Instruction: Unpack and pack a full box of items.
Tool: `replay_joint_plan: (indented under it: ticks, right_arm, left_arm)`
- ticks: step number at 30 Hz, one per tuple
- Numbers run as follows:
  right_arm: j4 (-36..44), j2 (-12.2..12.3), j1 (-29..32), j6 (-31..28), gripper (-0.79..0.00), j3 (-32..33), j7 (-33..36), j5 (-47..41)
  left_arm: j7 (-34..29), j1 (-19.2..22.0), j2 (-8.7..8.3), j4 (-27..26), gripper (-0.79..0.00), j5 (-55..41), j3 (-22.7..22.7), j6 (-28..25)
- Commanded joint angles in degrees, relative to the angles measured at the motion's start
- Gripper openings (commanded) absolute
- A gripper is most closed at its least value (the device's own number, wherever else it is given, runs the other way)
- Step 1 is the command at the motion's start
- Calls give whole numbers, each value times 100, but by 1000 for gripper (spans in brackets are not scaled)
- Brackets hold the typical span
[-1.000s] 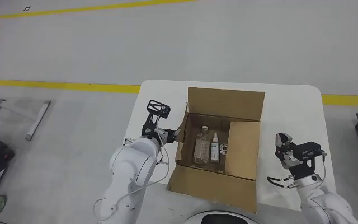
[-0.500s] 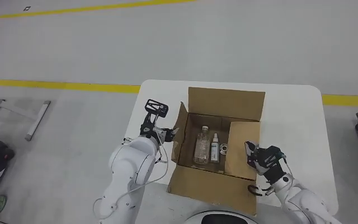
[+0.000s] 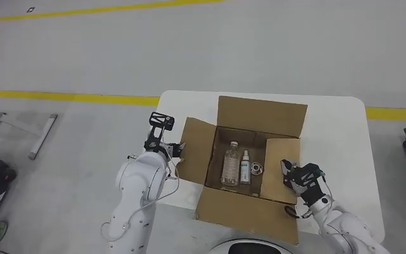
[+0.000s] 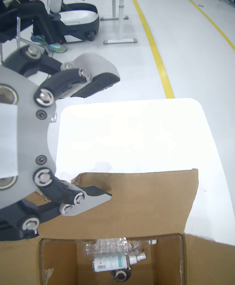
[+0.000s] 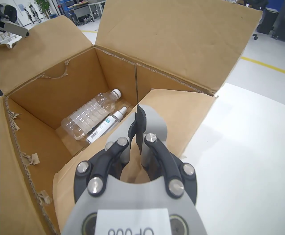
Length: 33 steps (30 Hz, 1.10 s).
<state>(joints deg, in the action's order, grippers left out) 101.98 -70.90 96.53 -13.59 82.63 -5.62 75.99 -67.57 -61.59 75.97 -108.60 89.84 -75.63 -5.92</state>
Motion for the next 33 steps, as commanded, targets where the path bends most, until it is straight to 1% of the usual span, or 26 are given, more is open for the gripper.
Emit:
replay_joint_plan:
  ticks: [1,6,9,13,18,21,24,27,28,30,33]
  right_arm:
    - [39,3,11,-7,-785,22,-20,-18]
    - [181,14,73,-51,-785,91,-57,-100]
    - [344,22,123,-107,-785,146,-194,-137]
    - [694,33,289,-85,-785,330,-320,-322]
    - [1097,51,560,-25,-785,739,-437,-667]
    - [1208,64,711,-13,-785,1044,-484,-874]
    - [1227,78,856,-21,-785,1374,-513,-1033]
    - [1150,88,997,-22,-785,1659,-564,-1131]
    - [1098,90,1040,-15,-785,1746,-584,-1171]
    - [989,91,1091,-9,-785,1890,-613,-1264]
    - [792,89,1176,40,-785,2059,-696,-1296]
  left_arm:
    - [8,-8,8,35,0,98,89,19]
    - [-15,26,25,171,0,100,167,77]
    - [-40,40,34,81,0,93,199,100]
    - [-96,63,33,-292,0,144,187,66]
    - [-134,70,42,-925,0,-179,124,2]
    - [-64,60,67,-1266,0,-802,85,72]
    - [-20,98,93,-1481,0,-1585,231,-116]
    - [114,198,140,-1324,0,-2622,564,-336]
    - [161,235,161,-1161,0,-3017,717,-422]
    - [201,387,195,-824,0,-3483,980,-544]
    - [376,561,273,-231,0,-4318,1408,-570]
